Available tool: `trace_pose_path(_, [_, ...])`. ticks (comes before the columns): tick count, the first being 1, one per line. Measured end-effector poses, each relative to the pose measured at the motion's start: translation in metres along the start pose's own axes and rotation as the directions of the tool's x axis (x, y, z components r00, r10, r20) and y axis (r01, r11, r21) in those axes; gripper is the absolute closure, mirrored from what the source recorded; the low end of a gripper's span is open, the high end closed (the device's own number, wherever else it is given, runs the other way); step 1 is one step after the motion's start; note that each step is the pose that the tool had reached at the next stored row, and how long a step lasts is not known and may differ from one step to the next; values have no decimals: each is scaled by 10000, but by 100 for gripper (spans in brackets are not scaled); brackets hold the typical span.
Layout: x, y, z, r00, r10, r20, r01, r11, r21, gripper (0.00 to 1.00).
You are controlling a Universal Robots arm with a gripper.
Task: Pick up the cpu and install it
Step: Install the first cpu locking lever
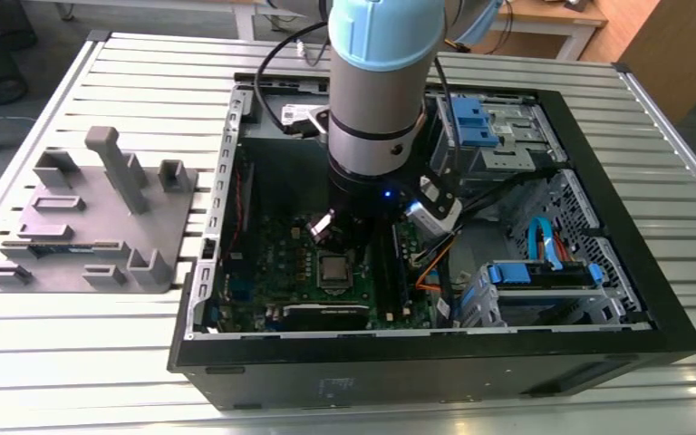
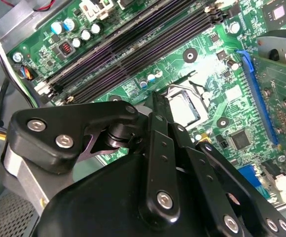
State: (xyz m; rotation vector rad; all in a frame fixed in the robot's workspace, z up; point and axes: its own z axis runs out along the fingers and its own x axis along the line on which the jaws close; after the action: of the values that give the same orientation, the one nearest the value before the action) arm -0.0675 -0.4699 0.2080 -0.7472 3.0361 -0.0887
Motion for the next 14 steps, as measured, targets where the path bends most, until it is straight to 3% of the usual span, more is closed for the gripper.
trace_pose_path(6, [2,-3,19,9990,449,-29,-449,9990,8,89])
trace_pose_path(14, [1,-7,28,9971,758,-107,-756,9970,146,89])
